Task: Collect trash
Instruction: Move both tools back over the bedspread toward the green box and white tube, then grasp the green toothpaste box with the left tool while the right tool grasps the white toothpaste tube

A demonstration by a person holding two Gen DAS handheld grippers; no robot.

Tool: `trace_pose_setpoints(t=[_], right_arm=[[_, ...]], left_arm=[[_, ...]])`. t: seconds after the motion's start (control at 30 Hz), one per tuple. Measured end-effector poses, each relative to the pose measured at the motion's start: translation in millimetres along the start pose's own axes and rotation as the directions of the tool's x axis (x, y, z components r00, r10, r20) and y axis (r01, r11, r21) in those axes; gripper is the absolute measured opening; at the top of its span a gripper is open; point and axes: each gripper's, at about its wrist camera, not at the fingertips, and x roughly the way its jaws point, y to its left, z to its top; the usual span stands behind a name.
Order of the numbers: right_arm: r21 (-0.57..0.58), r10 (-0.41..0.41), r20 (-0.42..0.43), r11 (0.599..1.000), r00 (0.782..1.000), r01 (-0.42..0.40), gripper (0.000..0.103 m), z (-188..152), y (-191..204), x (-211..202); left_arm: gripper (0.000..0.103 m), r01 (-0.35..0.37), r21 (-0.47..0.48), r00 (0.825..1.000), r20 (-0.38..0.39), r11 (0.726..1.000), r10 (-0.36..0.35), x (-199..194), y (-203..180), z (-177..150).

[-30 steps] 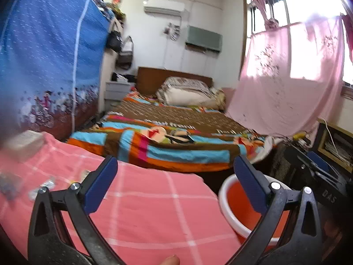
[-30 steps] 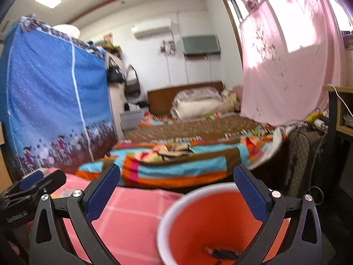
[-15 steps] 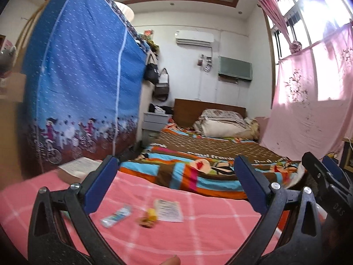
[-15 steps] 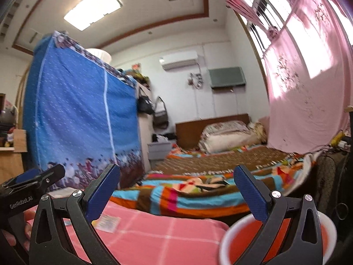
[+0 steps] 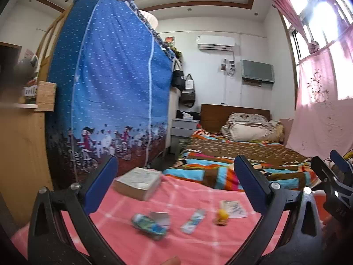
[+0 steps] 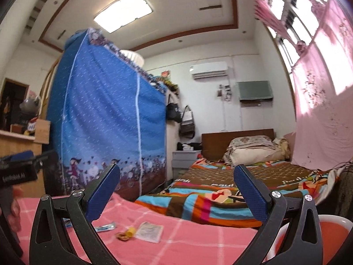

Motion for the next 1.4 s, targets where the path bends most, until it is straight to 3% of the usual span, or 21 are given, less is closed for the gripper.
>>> trace_pose_setpoints(t=[0.23, 0.43, 0.6, 0.77, 0.83, 0.97, 1.1, 1.23, 1.4], right_arm=[[-0.018, 0.081, -0.055, 0.996, 0.995, -0.082, 0.103, -9.1, 29.5, 15.0], [-0.042, 0.136, -0.146, 0.989, 0.98, -0.143, 0.103, -20.6, 52.6, 35.3], [-0.057, 0.191, -0.273, 0.975, 0.943, -0.214, 0.102, -33.4, 68.7, 55.3], [-0.08, 0.207, -0.37, 0.964, 0.906, -0.253, 0.084, -43.2, 78.9, 69.0], [-0.07, 0.219, -0.403, 0.961, 0.888, -0.269, 0.081, -45.8, 80.1, 74.8], [-0.046, 0.229, -0.48, 0.957, 0.847, -0.286, 0.072, -52.9, 81.7, 88.7], [-0.021, 0.229, -0.54, 0.958, 0.81, -0.285, 0.07, -59.8, 80.5, 98.5], [0.003, 0.241, -0.606, 0.953, 0.758, -0.301, 0.064, -67.6, 83.7, 110.1], [0.047, 0.266, -0.705, 0.943, 0.658, -0.331, 0.046, -82.3, 93.2, 126.9]], left_arm=[[0.103, -0.012, 0.013, 1.0, -0.018, 1.0, 0.012, 2.3, 37.1, -8.3], [0.103, -0.01, 0.008, 0.994, -0.107, 1.0, 0.011, 17.0, 52.1, -21.1], [0.103, 0.025, -0.017, 0.977, -0.212, 1.0, -0.028, 35.9, 54.9, -28.3], [0.103, 0.065, -0.057, 0.913, -0.4, 0.996, -0.082, 67.5, 55.6, -47.4], [0.102, 0.073, -0.096, 0.87, -0.48, 0.993, -0.11, 82.3, 59.2, -58.1], [0.095, 0.077, -0.152, 0.809, -0.569, 0.985, -0.151, 100.5, 63.1, -70.5], [0.082, 0.075, -0.22, 0.723, -0.659, 0.973, -0.205, 122.0, 64.8, -86.6], [0.062, 0.089, -0.24, 0.714, -0.661, 0.967, -0.23, 124.7, 63.3, -83.9], [0.054, 0.128, -0.265, 0.68, -0.678, 0.956, -0.279, 129.9, 61.3, -86.3]])
